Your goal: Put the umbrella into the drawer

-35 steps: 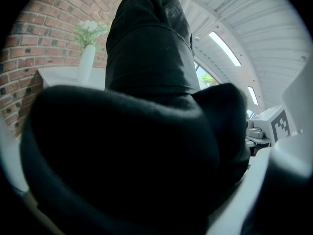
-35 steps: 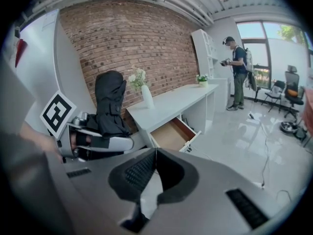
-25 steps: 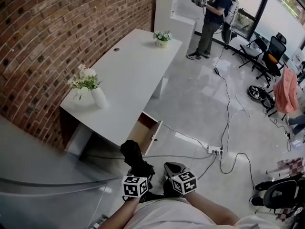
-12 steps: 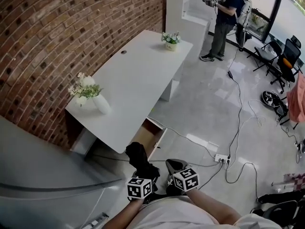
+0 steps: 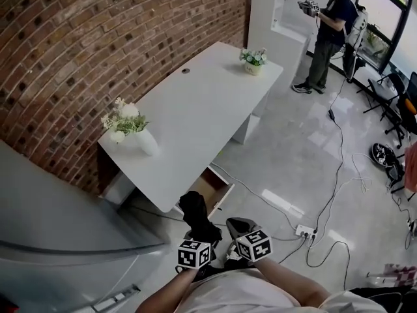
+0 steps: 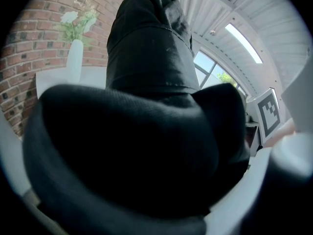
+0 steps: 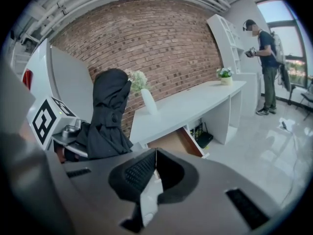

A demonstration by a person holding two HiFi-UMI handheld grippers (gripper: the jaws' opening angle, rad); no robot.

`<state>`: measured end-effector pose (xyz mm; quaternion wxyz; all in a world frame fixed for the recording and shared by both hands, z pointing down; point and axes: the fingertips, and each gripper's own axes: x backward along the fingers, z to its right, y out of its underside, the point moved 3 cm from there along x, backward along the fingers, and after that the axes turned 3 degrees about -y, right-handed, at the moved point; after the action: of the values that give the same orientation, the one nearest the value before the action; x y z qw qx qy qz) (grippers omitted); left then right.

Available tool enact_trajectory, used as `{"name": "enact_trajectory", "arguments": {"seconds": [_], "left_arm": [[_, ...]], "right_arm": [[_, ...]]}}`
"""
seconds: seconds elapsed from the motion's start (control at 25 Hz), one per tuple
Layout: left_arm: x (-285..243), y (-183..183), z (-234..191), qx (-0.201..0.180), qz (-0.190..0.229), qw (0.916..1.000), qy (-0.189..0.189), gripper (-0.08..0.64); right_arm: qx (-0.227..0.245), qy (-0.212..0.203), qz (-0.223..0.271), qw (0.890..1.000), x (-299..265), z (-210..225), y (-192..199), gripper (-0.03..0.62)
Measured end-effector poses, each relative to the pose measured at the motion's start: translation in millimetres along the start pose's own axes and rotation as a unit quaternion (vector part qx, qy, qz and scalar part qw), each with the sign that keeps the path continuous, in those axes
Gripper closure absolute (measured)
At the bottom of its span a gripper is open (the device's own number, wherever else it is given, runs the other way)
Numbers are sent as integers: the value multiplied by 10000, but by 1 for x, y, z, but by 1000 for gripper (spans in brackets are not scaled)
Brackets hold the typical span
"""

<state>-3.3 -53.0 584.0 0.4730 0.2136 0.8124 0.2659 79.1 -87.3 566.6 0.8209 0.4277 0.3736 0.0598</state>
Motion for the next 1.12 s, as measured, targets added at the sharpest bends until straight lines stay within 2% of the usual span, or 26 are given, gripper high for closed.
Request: {"name": "enact_trajectory", "arguments": {"seconds": [0.56, 0.76, 1.12], "left_arm": [[-34, 0, -11, 871, 17, 9953, -416, 327], [-40, 5, -11, 974, -15, 9939, -525, 327], [-50, 5, 2, 942, -14, 9942, -517, 327]], "right_arm": [[103, -331, -373, 9987, -8, 29, 5, 575], [70, -342, -439, 9984, -3, 39, 10, 575], [126, -437, -412, 9981, 1, 44, 10, 575]]}}
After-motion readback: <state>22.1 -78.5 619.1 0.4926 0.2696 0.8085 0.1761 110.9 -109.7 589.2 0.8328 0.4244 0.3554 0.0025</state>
